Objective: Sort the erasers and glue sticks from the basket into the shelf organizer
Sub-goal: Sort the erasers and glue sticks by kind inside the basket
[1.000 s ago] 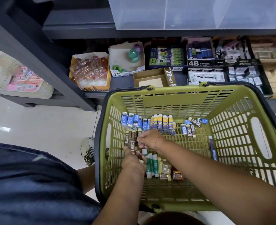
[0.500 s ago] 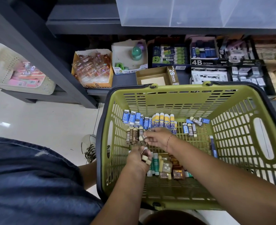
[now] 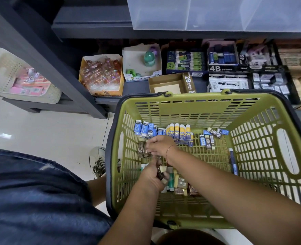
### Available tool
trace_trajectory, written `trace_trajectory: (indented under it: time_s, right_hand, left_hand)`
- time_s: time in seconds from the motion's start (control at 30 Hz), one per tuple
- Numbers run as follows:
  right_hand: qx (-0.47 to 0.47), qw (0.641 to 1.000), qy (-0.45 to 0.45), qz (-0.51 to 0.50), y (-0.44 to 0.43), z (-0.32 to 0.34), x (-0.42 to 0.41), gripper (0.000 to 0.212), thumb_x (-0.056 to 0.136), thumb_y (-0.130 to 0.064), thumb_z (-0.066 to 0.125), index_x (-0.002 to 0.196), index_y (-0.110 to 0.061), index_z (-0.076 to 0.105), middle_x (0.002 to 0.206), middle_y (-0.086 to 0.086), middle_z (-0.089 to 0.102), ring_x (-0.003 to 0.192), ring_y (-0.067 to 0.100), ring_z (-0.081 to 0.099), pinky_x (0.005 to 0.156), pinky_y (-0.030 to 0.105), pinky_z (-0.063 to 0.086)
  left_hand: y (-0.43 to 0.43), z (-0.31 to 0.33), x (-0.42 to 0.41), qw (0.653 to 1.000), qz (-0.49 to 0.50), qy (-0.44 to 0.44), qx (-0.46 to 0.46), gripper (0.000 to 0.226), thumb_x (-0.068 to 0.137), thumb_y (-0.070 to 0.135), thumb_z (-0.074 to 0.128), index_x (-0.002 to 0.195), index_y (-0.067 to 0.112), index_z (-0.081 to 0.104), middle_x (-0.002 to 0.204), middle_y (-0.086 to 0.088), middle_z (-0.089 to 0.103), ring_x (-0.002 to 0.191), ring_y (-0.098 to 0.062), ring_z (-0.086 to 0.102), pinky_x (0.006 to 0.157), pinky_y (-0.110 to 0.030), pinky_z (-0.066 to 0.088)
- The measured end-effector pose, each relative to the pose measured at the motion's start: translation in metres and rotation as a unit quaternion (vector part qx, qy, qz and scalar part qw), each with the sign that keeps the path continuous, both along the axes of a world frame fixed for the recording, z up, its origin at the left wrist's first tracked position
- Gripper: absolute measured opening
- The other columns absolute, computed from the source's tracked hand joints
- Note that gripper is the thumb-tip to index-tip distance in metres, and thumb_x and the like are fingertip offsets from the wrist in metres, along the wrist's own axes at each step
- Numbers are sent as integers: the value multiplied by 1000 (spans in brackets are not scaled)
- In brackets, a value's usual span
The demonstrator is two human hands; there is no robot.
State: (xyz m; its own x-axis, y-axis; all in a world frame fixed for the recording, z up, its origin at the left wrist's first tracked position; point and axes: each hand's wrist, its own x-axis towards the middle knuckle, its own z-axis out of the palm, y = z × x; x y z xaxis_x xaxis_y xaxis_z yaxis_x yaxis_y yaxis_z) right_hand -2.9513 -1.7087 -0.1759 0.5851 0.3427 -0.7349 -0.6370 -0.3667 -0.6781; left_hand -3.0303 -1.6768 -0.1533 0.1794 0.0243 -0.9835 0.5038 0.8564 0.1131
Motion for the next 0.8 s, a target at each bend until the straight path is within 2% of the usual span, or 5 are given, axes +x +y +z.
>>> trace_trajectory:
  time_s: [0.17, 0.27, 0.53, 0.67, 0.8]
  right_hand:
    - [-31, 987, -49, 148, -21, 16, 7, 2, 86, -16, 67, 85, -16, 68, 80, 2, 68, 64, 6, 54, 50, 13, 42]
    - [-23, 957, -34, 287, -40, 23, 8, 16, 82, -37, 71, 88, -23, 66, 83, -6, 65, 72, 5, 55, 59, 20, 42]
    - [118, 919, 20, 376, -52, 25, 4, 29, 81, -1, 71, 104, -16, 63, 95, 1, 60, 83, 10, 57, 76, 16, 50]
    - [66, 966, 5, 250, -48, 12, 6, 14, 86, -4, 67, 99, -7, 69, 85, 8, 67, 72, 11, 59, 62, 16, 50]
    - [-45, 995, -24, 82, -48, -5, 17, 8, 89, -6, 64, 94, -2, 67, 72, 13, 64, 54, 13, 53, 50, 19, 48]
  left_hand:
    - [3, -2, 1, 999, -2, 24, 43, 48, 93, 59, 46, 77, 14, 51, 46, 0, 46, 27, -7, 34, 31, -10, 26]
    - [3, 2, 2, 997, 3, 46, 55, 54, 93, 62, 42, 78, 12, 56, 46, 0, 46, 28, -6, 33, 30, -11, 26]
    - [3, 6, 1, 996, 24, 72, 57, 56, 97, 57, 39, 73, 10, 56, 53, -3, 53, 37, -11, 39, 47, -22, 35]
    - [6, -1, 1, 994, 103, 36, 27, 51, 101, 50, 35, 77, 8, 52, 44, -3, 45, 29, -9, 37, 34, -12, 32]
    - [6, -5, 2, 993, 121, 0, 8, 12, 99, 8, 37, 95, 2, 46, 75, -12, 44, 57, -17, 44, 41, -21, 43]
